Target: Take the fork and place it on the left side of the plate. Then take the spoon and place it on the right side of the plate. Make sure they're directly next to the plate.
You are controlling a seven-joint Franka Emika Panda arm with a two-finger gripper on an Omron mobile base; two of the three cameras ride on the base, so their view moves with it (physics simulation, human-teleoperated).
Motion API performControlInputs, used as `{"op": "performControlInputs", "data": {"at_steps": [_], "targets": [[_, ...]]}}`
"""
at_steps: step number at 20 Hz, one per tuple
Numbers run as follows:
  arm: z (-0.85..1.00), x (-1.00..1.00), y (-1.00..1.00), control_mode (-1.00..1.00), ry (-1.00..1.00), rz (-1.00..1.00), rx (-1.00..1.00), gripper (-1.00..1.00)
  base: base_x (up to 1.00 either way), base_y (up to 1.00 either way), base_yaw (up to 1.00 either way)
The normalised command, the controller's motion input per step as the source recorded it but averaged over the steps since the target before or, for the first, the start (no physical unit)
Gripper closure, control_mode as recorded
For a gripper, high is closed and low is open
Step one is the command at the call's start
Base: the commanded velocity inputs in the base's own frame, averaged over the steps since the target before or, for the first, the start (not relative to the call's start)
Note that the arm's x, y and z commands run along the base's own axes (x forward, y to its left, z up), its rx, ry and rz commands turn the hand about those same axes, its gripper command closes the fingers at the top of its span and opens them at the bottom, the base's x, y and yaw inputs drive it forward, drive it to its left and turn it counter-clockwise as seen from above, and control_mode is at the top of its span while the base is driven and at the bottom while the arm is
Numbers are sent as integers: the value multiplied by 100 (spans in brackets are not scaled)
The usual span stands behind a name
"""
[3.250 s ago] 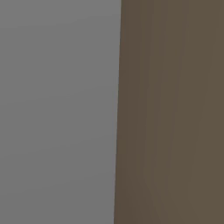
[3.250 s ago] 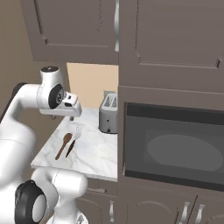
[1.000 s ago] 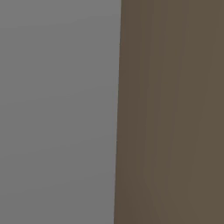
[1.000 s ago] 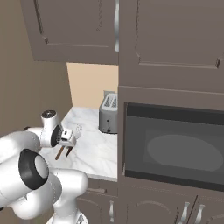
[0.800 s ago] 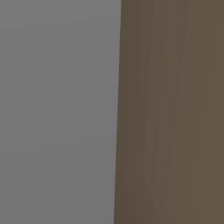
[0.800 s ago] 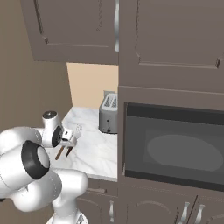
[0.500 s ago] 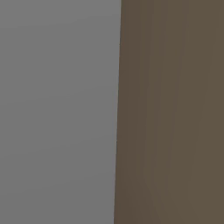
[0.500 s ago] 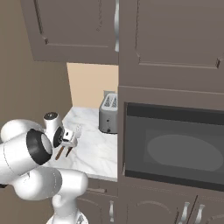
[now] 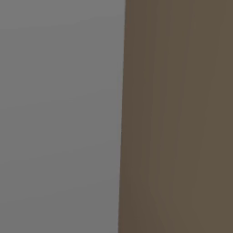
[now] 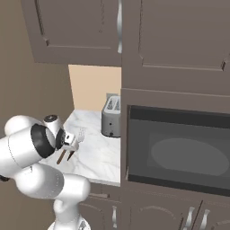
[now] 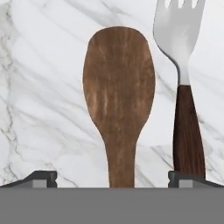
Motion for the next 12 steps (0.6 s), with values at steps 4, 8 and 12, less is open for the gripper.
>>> {"op": "performControlInputs", "data": {"at_steps": [4, 8, 12], "targets": [[-32, 0, 0, -100, 0, 0, -1, -100, 0, 0, 0], [-45, 0, 2, -100, 0, 0, -5, 100, 0, 0, 0], [-65, 0, 0, -100, 0, -2, -5, 100, 0, 0, 0]]}}
